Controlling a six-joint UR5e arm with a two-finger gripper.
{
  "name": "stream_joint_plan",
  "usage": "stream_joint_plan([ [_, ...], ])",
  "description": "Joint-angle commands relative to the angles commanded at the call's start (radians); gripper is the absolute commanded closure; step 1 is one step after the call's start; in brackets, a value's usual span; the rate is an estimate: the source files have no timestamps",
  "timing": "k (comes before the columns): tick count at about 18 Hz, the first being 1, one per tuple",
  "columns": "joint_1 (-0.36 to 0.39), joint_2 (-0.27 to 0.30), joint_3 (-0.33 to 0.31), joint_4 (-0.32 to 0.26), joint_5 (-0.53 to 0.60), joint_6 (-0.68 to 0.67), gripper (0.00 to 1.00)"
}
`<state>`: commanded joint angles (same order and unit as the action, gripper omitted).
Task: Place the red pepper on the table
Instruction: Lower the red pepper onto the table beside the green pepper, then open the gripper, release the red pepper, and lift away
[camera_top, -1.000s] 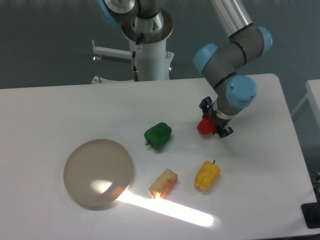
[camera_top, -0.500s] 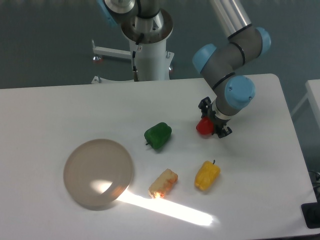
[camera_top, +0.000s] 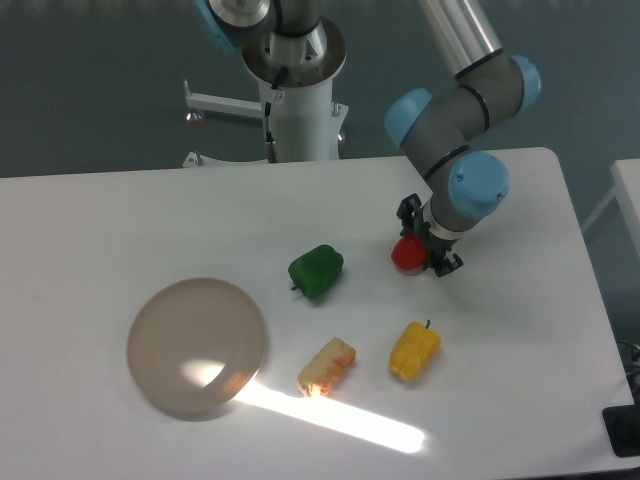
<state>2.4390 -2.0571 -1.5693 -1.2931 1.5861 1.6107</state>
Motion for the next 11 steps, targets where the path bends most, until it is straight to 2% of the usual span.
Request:
stream_joint_plan([
  [6, 0.005, 0.002, 0.012, 0.0, 0.0, 0.003, 0.01],
  [11, 0.008, 0.011, 0.04, -0.009, 0.005, 0.003, 0.0],
])
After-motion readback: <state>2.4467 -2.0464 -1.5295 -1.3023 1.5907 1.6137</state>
